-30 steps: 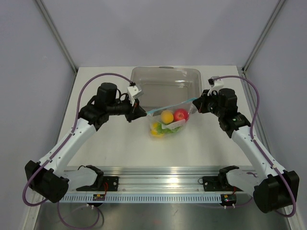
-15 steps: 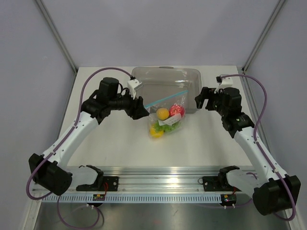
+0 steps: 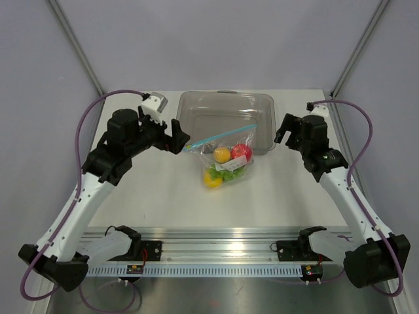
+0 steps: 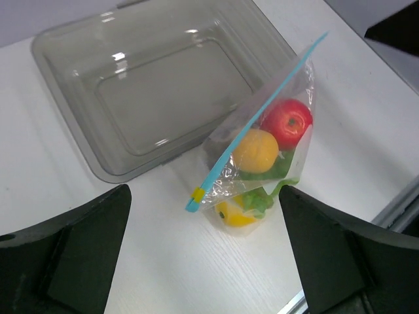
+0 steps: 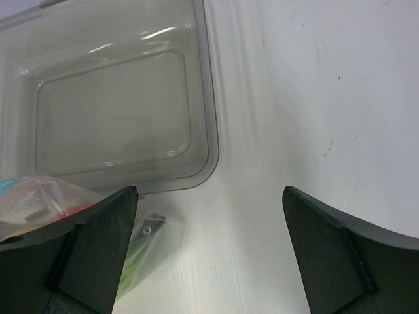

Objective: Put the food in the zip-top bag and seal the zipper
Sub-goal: Reset both arms

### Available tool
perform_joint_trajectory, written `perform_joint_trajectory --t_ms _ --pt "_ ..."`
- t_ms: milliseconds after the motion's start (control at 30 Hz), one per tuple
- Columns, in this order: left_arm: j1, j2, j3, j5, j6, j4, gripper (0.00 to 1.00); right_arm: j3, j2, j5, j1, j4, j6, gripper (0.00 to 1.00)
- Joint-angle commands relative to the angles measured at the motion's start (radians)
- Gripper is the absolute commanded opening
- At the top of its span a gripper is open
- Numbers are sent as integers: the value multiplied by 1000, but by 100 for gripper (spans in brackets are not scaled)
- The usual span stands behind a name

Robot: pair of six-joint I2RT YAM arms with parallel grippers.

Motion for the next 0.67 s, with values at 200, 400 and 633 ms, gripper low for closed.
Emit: perform_joint_trajectory --t_ms 200,400,633 --pt "9 -131 -28 -290 -167 -129 99 156 105 263 -4 -277 209 100" --pt "12 -307 -249 -629 -264 -125 99 123 88 242 -4 -261 184 99" --pt "14 -450 -370 -717 -334 -128 99 57 51 193 -4 -231 168 100"
